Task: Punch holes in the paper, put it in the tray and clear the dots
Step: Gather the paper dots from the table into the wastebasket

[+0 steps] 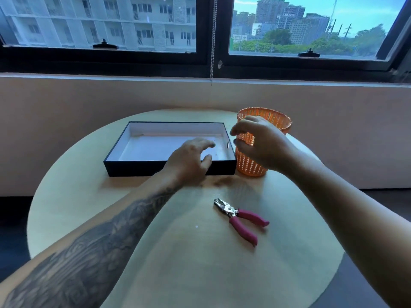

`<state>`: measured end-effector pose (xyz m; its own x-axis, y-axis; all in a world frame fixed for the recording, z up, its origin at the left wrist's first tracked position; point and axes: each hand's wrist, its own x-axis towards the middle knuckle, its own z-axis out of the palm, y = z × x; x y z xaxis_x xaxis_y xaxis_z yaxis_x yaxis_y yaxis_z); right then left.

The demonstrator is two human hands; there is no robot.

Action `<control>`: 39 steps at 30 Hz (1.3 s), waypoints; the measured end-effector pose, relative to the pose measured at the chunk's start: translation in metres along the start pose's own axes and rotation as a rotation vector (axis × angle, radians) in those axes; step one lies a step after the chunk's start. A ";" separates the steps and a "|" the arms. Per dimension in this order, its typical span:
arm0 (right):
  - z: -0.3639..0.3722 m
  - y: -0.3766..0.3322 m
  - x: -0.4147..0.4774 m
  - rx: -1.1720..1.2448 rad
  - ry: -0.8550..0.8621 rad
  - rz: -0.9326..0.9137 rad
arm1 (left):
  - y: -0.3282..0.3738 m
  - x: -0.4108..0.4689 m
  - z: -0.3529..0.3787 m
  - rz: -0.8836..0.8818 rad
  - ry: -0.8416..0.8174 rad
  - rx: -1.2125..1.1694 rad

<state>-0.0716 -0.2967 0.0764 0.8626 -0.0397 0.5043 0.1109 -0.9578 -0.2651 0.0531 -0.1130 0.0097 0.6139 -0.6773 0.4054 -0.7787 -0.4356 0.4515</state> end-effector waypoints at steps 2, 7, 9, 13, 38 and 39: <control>0.021 -0.020 -0.017 0.029 -0.080 -0.037 | -0.014 -0.020 0.004 -0.032 -0.029 0.001; 0.075 -0.056 -0.065 0.108 -0.283 -0.075 | -0.034 -0.062 0.017 -0.104 -0.096 0.016; 0.092 -0.062 -0.081 0.172 -0.336 -0.052 | -0.036 -0.080 0.024 -0.091 -0.099 0.040; 0.103 -0.066 -0.101 0.079 -0.355 -0.081 | -0.034 -0.099 0.033 -0.041 -0.050 0.082; 0.098 -0.074 -0.102 0.363 -0.328 0.308 | -0.030 -0.102 0.033 -0.046 -0.014 0.097; 0.093 -0.071 -0.098 0.565 -0.325 0.447 | -0.029 -0.102 0.032 -0.046 -0.015 0.097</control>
<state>-0.1181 -0.1987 -0.0310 0.9758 -0.2183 0.0092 -0.1215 -0.5772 -0.8075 0.0089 -0.0502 -0.0707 0.6478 -0.6640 0.3734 -0.7591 -0.5214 0.3897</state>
